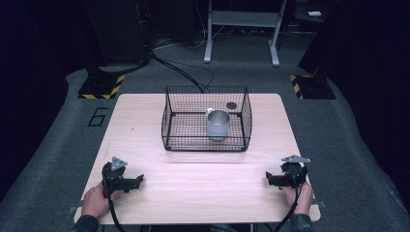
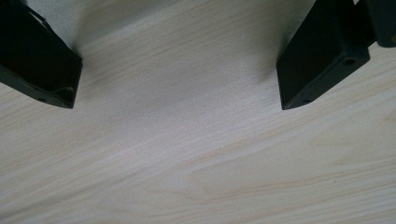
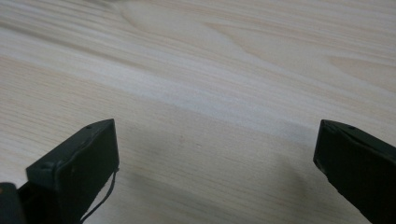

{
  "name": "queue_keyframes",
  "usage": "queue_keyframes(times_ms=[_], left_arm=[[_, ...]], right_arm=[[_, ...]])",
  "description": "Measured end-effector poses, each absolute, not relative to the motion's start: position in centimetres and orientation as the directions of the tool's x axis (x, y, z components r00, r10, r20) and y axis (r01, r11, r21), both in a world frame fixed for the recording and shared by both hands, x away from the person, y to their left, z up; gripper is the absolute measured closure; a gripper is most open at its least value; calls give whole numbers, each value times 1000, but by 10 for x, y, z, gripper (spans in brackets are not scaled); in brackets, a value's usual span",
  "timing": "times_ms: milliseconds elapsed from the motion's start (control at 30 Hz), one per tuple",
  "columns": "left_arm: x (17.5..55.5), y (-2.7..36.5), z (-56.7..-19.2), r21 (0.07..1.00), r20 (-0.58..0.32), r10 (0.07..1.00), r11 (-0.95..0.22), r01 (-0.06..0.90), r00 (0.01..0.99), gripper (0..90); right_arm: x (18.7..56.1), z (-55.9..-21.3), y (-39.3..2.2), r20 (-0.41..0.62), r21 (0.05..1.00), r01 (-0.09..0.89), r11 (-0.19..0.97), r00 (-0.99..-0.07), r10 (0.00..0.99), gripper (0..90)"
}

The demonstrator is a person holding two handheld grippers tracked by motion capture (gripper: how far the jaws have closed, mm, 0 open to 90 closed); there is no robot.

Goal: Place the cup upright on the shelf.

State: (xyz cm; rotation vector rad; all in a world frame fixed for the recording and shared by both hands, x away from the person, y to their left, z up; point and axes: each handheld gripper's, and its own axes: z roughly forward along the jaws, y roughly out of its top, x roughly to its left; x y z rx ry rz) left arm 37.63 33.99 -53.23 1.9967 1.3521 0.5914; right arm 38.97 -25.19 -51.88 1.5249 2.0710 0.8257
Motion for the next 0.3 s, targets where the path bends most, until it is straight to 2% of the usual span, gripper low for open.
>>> queue_keyframes(times_ms=[300], left_arm=[[376,340,-532,725,10,930,-260,638,368,0]], right_arm=[[387,-530,-258,5,716,667,207,-302,953,0]])
